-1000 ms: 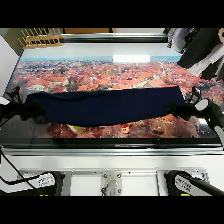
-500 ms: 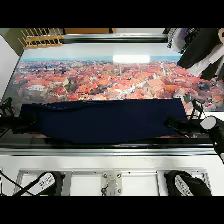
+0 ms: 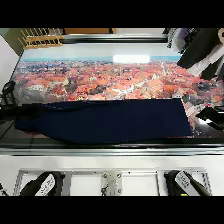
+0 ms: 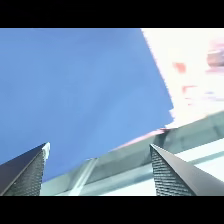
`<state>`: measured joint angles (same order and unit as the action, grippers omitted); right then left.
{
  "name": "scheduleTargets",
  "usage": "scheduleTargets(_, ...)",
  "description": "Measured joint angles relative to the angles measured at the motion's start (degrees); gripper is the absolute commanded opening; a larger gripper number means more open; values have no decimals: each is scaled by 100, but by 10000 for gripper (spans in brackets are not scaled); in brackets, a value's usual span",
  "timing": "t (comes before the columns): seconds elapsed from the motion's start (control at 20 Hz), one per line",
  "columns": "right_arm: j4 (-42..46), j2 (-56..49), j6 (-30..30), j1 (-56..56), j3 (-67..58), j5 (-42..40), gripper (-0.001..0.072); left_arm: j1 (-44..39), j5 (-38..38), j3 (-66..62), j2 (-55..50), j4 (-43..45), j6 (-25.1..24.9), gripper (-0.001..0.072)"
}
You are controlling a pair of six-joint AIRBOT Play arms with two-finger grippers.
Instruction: Fold the clothes and pants, and hang the long-sleeved shirts on hangers.
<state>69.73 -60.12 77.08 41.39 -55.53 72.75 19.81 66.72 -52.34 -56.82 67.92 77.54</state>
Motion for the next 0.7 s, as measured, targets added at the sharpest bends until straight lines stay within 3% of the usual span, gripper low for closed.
scheduleTargets(0.4,-710,-2946,-1523,914,-1165,619,682,-3163,-693,-267,-758,-953,498,10)
scheduleTargets(0.7,-1344,-3897,-2170,684,-1449,684,681,-4677,-1071,-1270,-2094,-1078,730,11)
